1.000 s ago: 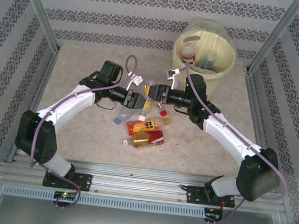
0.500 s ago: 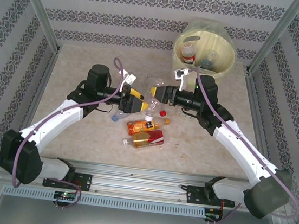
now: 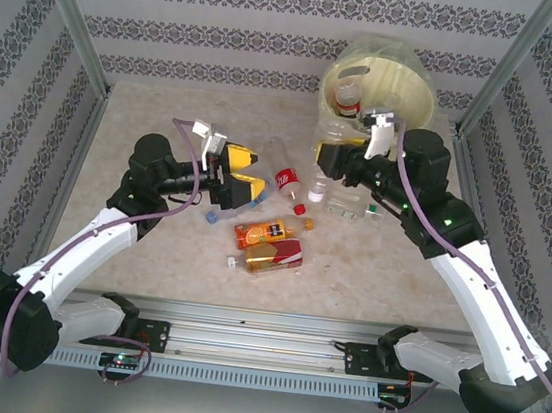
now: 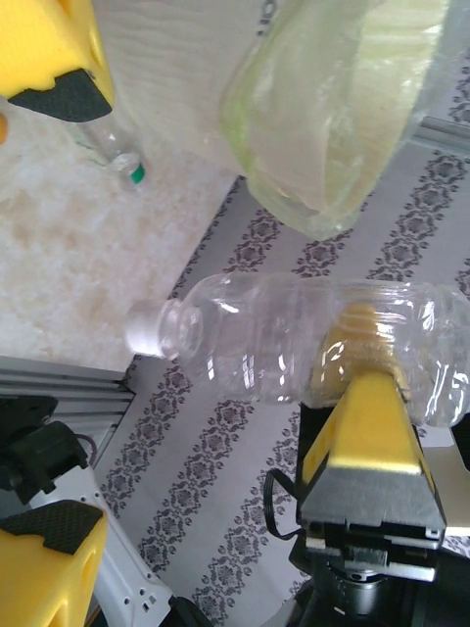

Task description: Put the plastic bottles in the bin

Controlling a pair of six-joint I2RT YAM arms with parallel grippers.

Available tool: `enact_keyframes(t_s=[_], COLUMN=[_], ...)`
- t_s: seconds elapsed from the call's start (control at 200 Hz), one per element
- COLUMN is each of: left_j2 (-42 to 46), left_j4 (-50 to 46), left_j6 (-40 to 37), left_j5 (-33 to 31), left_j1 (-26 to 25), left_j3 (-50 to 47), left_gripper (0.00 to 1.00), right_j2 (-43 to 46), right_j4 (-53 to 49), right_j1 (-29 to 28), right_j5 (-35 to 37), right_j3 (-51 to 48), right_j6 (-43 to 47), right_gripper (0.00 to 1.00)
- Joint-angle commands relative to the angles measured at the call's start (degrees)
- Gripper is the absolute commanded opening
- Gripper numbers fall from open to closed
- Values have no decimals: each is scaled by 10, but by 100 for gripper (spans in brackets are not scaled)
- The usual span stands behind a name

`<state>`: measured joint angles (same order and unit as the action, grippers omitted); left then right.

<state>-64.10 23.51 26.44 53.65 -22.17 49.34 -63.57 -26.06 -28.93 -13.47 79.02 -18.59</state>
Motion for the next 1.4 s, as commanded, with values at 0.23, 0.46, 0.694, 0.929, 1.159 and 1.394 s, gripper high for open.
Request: enact_keyframes(t_s=[0.23, 0.46, 0.694, 0.929, 1.159, 1.394], left_j2=[42, 51, 53, 45, 63, 84], left_j4=[41, 19, 6, -22, -73, -108], left_j6=[-12, -35, -56, -84, -121, -146], left_j5=[-7, -29, -62, -70, -77, -110], left_j1=[-6, -6, -7, -6, -6, -6], left_j3=[-8, -14, -25, -20, -3, -2], left_gripper=[100, 100, 100, 100, 100, 100], right_j2=[-49, -134, -239, -318, -372, -414], right_j4=[-57, -61, -97, -135, -158, -177], right_j1=[70, 117, 158, 193, 209, 230], right_j5=[187, 224, 212, 170, 135, 84], right_j3=[149, 240, 332, 400, 406, 378], right_j6=[113, 139, 143, 126, 123, 102], right_gripper=[52, 52, 51, 51, 51, 51])
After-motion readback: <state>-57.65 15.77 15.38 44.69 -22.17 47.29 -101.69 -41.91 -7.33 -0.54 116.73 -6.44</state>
